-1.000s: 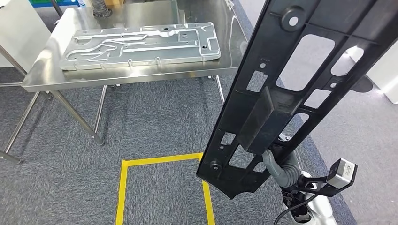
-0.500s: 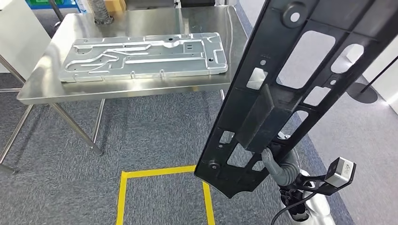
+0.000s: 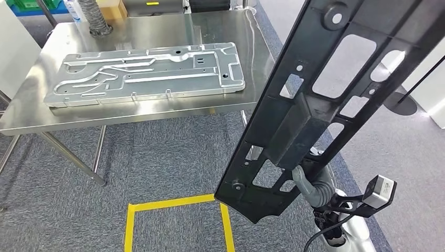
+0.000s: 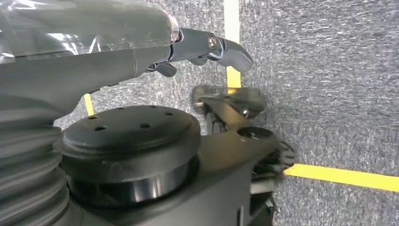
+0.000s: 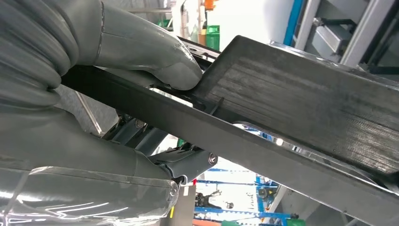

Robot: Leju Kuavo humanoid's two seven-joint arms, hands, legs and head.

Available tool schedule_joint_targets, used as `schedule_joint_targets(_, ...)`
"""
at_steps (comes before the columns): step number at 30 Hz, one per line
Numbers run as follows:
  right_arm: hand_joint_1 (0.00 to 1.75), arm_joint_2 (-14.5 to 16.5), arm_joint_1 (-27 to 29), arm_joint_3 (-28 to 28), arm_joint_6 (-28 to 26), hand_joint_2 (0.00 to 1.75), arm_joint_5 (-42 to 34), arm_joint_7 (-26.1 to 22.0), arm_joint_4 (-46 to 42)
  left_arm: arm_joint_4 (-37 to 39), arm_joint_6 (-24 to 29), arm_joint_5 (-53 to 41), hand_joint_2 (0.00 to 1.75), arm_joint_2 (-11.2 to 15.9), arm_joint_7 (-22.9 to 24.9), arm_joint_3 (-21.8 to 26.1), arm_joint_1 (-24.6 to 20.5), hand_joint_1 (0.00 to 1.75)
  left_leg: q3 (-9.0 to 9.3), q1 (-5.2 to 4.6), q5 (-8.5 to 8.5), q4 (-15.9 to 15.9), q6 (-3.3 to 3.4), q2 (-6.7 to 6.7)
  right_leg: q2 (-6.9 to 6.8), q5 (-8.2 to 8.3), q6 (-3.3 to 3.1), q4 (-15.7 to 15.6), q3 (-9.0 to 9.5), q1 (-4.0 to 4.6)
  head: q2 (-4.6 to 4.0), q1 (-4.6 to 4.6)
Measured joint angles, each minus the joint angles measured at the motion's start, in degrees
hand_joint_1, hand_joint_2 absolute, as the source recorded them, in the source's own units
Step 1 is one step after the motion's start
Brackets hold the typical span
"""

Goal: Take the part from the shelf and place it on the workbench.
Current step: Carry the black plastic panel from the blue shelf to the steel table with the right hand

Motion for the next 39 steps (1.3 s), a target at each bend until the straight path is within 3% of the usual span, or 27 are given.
schedule_joint_targets(2, 1.75, 0.0, -0.04, 0.0, -0.04, 1.75, 0.49, -0.19, -0.03, 0.0, -0.01, -0.02, 1.75, -0.01, -0.05, 0.0, -0.03, 0.0, 0.77, -0.11, 2.66, -4.94, 0.32, 0.07, 0.0, -0.04, 0.65, 0.22, 0.11, -0.03, 0.0, -0.01)
schedule_joint_targets(5, 1.75, 0.06, -0.11, 0.0, -0.43, 1.75, 1.25, -0.28, -0.16, 0.0, -0.01, -0.07, 1.75, -0.02, -0.15, 0.02, -0.01, 0.0, 0.17, -0.51, 3.72, -5.43, 1.66, 0.01, -0.21, 0.1, 1.96, 0.12, 0.07, -0.13, 0.0, -0.02)
schedule_joint_targets(7, 1.75, 0.14, -0.11, 0.0, -0.7, 1.75, 1.68, -0.27, -0.3, 0.0, 0.0, -0.12, 1.75, -0.03, -0.2, 0.02, 0.03, 0.0, 0.32, -0.55, 4.79, -5.88, 2.52, -0.29, -0.37, -0.87, 2.59, 1.19, -0.34, -0.33, 0.0, -0.02)
schedule_joint_targets(8, 1.75, 0.15, -0.11, 0.0, -0.72, 1.75, 1.81, -0.27, -0.38, 0.0, 0.0, -0.15, 1.75, -0.03, -0.22, 0.02, 0.02, 0.0, 0.35, -0.55, 5.16, -6.11, 2.84, -0.47, -0.42, -2.27, 2.77, 3.25, -1.24, -0.39, 0.0, -0.01)
schedule_joint_targets(10, 1.75, 0.15, -0.04, 0.0, -0.72, 1.75, 2.04, -0.27, -0.47, 0.0, 0.0, -0.2, 1.75, -0.02, -0.3, 0.02, 0.04, 0.0, 0.21, -0.79, 5.42, -6.16, 3.19, -0.97, -0.42, -6.24, 2.9, 10.65, -4.51, -0.48, 0.0, 0.0)
schedule_joint_targets(12, 1.75, 0.15, 0.18, 0.0, -0.71, 1.75, 2.13, -0.28, -0.48, 0.0, 0.0, -0.22, 1.75, -0.01, -0.34, 0.02, 0.13, 0.0, 0.15, -1.16, 5.36, -6.1, 3.34, -1.65, -0.4, -8.0, 2.93, 16.29, -7.09, -0.46, 0.0, 0.0)
schedule_joint_targets(13, 1.75, 0.15, 0.3, 0.0, -0.7, 1.75, 2.12, -0.31, -0.48, 0.0, 0.0, -0.24, 1.75, -0.01, -0.34, 0.02, 0.16, 0.0, 0.22, -1.31, 5.27, -6.07, 3.38, -2.11, -0.35, -7.22, 2.81, 15.98, -6.93, -0.42, 0.0, 0.0)
schedule_joint_targets(14, 1.75, 0.15, 0.41, 0.0, -0.7, 1.75, 2.11, -0.36, -0.48, 0.0, 0.0, -0.26, 1.75, -0.01, -0.34, 0.02, 0.16, 0.0, 0.4, -1.41, 5.14, -6.06, 3.38, -2.63, -0.13, -5.46, 2.61, 13.3, -5.6, -0.36, 0.0, 0.0)
schedule_joint_targets(16, 1.75, 0.16, 0.56, 0.0, -0.7, 1.75, 2.1, -0.52, -0.48, 0.0, 0.0, -0.31, 1.75, -0.05, -0.35, 0.02, 0.07, 0.0, 0.7, -1.48, 4.77, -6.04, 3.2, -3.73, 1.79, -2.06, 2.0, 5.27, -1.56, -0.23, 0.0, 0.0)
schedule_joint_targets(18, 1.75, 0.24, 0.79, -0.01, -0.71, 1.75, 2.08, -0.69, -0.59, 0.0, 0.0, -0.38, 1.75, -0.12, -0.34, 0.02, -0.09, 0.0, 0.52, -1.23, 4.43, -5.96, 2.69, -4.75, 3.49, -1.3, 1.51, 0.9, 0.69, -0.03, 0.0, 0.0)
schedule_joint_targets(20, 1.75, 0.31, 1.04, -0.02, -0.77, 1.75, 2.08, -0.79, -0.75, 0.0, -0.02, -0.45, 1.75, -0.15, -0.33, 0.02, -0.16, 0.0, 0.34, -0.83, 4.23, -6.08, 2.01, -5.66, 3.1, -1.81, 1.04, 0.4, 1.05, 0.25, 0.0, 0.0)
schedule_joint_targets(21, 1.75, 0.31, 1.11, -0.02, -0.84, 1.75, 2.11, -0.79, -0.86, 0.0, -0.03, -0.48, 1.75, -0.15, -0.33, 0.02, -0.15, 0.0, 0.45, -0.75, 4.01, -6.02, 1.72, -5.49, 2.61, -1.9, 0.76, 0.04, 1.38, 0.22, 0.0, 0.0)
schedule_joint_targets(23, 1.75, 0.31, 1.24, -0.02, -0.98, 1.75, 2.15, -0.83, -1.14, 0.0, -0.05, -0.55, 1.75, -0.15, -0.33, 0.02, -0.2, 0.0, -0.48, -0.86, 2.49, -3.54, 1.17, -3.53, 1.66, -2.03, 0.26, -0.87, 2.32, 0.0, 0.0, -0.02)
schedule_joint_targets(25, 1.75, 0.21, 1.51, -0.02, -1.05, 1.75, 2.29, -0.85, -1.32, 0.0, -0.07, -0.63, 1.75, -0.14, -0.35, 0.02, -0.27, 0.0, -4.2, -0.77, -0.68, 3.51, 0.63, -1.33, 0.72, -2.4, -0.15, -1.24, 3.04, 0.0, 0.0, -0.03)
schedule_joint_targets(27, 1.75, 0.09, 1.9, -0.02, -1.11, 1.75, 2.46, -0.84, -1.33, 0.0, -0.08, -0.74, 1.75, -0.14, -0.35, 0.02, -0.24, 0.0, -8.36, -0.47, -2.43, 10.14, 0.17, -0.85, -0.05, -2.89, -0.27, -1.14, 3.42, 0.06, 0.0, -0.02)
schedule_joint_targets(28, 1.75, 0.07, 2.09, -0.02, -1.17, 1.75, 2.5, -0.84, -1.34, 0.0, -0.09, -0.79, 1.75, -0.13, -0.35, 0.02, -0.19, 0.0, -9.17, -0.34, -1.57, 10.64, 0.03, -0.75, -0.28, -3.14, -0.22, -1.05, 3.63, 0.06, 0.0, -0.02)
schedule_joint_targets(29, 1.75, 0.07, 2.23, -0.02, -1.23, 1.75, 2.55, -0.82, -1.38, 0.0, -0.09, -0.83, 1.75, -0.12, -0.34, 0.02, -0.15, 0.0, -8.76, -0.24, 0.41, 8.74, -0.04, -0.64, -0.41, -3.4, -0.13, -0.92, 3.89, 0.03, 0.0, -0.02)
schedule_joint_targets(31, 1.75, 0.07, 2.42, -0.02, -1.33, 1.75, 2.63, -0.81, -1.54, 0.0, -0.09, -0.92, 1.75, -0.1, -0.34, 0.02, -0.11, 0.0, -5.64, -0.17, 5.2, 0.94, 0.09, -0.34, -0.56, -4.03, 0.2, -0.59, 4.4, 0.01, 0.0, -0.02)
schedule_joint_targets(32, 1.75, 0.07, 2.46, -0.02, -1.34, 1.75, 2.68, -0.8, -1.62, 0.0, -0.1, -0.96, 1.75, -0.1, -0.36, 0.02, -0.14, 0.0, -4.27, -0.27, 6.59, -2.26, 0.32, -0.26, -0.6, -4.29, 0.43, -0.36, 4.5, 0.08, 0.0, -0.02)
schedule_joint_targets(33, 1.75, 0.07, 2.52, -0.02, -1.34, 1.75, 2.74, -0.8, -1.7, 0.0, -0.11, -0.99, 1.75, -0.1, -0.36, 0.01, -0.17, 0.0, -3.52, -0.38, 7.18, -4.13, 0.57, -0.22, -0.64, -4.46, 0.71, -0.19, 4.48, 0.15, 0.0, -0.01)
schedule_joint_targets(37, 1.75, 0.26, 2.98, -0.01, -1.32, 1.75, 2.96, -0.8, -2.08, 0.0, -0.25, -1.11, 1.75, -0.07, -0.31, 0.01, -0.17, 0.0, -3.24, -0.58, 7.38, -5.22, 1.91, -0.35, -0.65, -4.99, 1.88, 0.39, 4.17, 0.04, 0.0, -0.01)
schedule_joint_targets(39, 1.75, 0.38, 3.16, -0.02, -1.32, 1.75, 2.96, -0.79, -2.26, 0.0, -0.46, -1.17, 1.75, -0.07, -0.22, 0.02, -0.19, 0.0, -2.96, -0.48, 7.55, -5.73, 2.56, -0.33, -0.59, -7.43, 2.3, 4.52, 2.25, -0.11, 0.0, -0.01)
